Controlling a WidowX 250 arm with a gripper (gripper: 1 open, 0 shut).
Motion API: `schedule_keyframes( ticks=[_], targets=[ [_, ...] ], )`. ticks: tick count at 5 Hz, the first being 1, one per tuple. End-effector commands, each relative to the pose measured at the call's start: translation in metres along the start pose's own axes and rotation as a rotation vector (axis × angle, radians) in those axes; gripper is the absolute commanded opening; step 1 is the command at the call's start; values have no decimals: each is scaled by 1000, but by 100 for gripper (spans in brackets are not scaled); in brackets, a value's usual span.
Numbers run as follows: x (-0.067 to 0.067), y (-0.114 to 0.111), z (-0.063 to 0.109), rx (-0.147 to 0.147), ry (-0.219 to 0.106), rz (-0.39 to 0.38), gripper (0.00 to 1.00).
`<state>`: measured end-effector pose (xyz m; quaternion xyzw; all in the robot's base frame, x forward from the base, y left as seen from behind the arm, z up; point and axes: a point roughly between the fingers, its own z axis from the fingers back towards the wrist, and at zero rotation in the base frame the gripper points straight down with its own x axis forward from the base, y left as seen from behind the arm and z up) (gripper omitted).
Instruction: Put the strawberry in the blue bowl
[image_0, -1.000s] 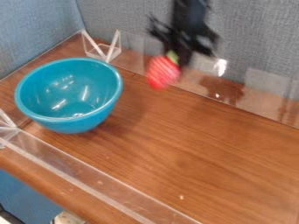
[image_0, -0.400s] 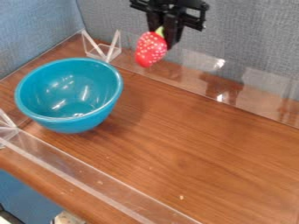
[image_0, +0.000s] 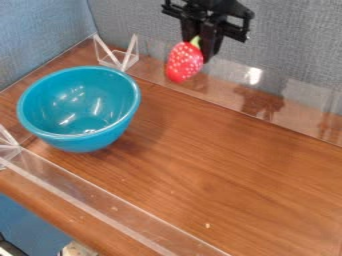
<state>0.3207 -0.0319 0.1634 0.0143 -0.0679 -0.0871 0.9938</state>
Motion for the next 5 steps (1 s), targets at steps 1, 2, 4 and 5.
schedule_keyframes(
  ticks=[1,2,4,5],
  targets=[
    [9,-9,10,-2,-41,-17,0],
    [13,-16,5,-2,-33,-34,0],
    [16,-28,-3,-10,-18,-72,0],
    [13,-25,-7,-14,-15,-69,0]
  ],
)
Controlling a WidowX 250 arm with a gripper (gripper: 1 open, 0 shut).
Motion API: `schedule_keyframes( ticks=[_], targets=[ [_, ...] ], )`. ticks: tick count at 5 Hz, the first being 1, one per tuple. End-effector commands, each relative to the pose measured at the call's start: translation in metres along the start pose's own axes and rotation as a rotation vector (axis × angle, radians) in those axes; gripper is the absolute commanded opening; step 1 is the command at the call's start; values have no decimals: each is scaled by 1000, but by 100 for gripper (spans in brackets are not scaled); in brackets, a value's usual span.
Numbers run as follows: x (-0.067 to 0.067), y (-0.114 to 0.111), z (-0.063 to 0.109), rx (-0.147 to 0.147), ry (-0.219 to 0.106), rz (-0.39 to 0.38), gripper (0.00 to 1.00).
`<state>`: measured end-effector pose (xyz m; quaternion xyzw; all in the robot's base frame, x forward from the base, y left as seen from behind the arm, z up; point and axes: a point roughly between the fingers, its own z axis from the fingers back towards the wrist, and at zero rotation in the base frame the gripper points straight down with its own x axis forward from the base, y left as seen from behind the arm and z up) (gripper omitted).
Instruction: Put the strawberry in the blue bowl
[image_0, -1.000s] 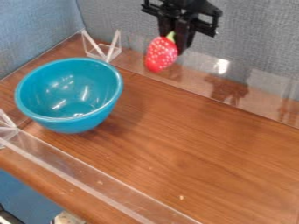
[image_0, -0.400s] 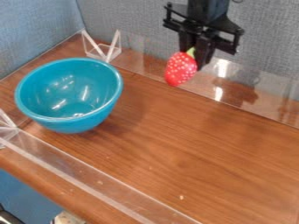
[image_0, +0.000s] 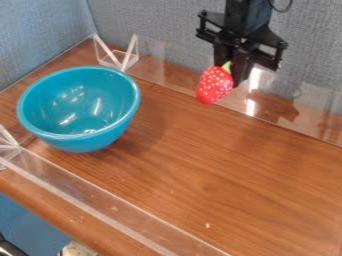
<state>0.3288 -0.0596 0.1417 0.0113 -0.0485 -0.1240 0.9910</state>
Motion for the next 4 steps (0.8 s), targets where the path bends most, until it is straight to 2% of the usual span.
schedule_keyframes(
  ticks=[1,4],
  targets=[
    [0,2,11,-4,-49,0,0],
    [-7,-13,16,-28,-82,-41,0]
  ],
)
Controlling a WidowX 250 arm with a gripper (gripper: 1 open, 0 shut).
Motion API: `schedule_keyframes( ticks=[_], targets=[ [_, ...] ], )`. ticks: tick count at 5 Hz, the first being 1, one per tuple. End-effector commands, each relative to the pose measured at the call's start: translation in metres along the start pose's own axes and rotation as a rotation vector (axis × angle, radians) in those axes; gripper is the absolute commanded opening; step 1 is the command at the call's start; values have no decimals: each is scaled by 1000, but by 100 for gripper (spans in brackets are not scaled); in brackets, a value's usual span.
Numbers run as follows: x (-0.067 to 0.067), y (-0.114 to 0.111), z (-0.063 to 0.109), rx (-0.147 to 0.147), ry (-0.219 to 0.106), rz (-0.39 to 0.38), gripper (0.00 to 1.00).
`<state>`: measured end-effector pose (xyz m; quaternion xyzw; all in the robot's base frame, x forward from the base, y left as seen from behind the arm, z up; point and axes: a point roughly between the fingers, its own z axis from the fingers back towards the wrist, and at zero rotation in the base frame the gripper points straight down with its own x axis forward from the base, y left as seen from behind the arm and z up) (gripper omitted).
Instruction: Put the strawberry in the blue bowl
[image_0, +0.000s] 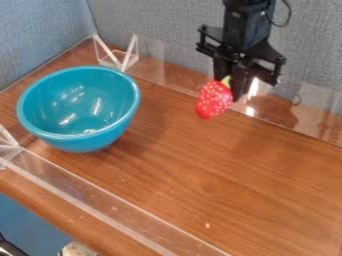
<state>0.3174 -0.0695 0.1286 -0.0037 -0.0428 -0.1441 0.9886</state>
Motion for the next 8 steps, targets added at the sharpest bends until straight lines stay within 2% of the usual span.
schedule_keyframes(
  ticks=[1,3,4,5,6,7,8],
  targets=[
    [1,-1,27,-1,-99,-8,0],
    [-2,14,23,-10,-115,7,0],
    [-29,42,30,10,-107,63,0],
    [-64,84,32,39,-83,159,0],
    [-91,128,28,65,-59,236,0],
    [-101,144,18,76,-40,255,0],
    [-102,145,13,76,-27,258,0]
  ],
)
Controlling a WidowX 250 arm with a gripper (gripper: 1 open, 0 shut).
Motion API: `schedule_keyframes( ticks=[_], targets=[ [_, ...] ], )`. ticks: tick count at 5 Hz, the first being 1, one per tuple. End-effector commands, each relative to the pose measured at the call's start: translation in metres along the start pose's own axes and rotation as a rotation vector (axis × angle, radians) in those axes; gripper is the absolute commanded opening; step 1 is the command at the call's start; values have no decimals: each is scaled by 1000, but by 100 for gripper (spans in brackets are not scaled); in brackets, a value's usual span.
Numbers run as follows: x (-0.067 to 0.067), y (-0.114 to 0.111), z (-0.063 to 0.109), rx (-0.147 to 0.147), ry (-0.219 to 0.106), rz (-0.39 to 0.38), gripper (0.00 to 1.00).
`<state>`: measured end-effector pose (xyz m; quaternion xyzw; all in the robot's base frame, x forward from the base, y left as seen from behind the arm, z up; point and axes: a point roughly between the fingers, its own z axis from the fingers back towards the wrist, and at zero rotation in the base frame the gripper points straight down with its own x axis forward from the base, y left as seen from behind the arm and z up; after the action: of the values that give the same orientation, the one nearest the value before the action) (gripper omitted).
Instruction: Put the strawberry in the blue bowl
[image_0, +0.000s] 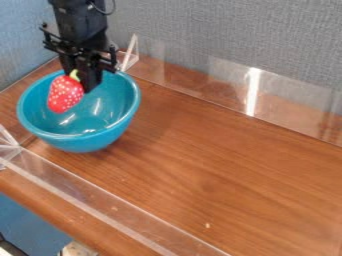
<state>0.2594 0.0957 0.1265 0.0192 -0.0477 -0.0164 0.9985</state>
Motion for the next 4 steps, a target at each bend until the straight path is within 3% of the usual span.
schedule_keyframes(
  ticks=[1,2,4],
  targets=[
    [2,3,5,14,-18,6,100],
    [3,2,3,14,-9,7,100],
    [2,-4,14,2,-23,0,100]
  ],
)
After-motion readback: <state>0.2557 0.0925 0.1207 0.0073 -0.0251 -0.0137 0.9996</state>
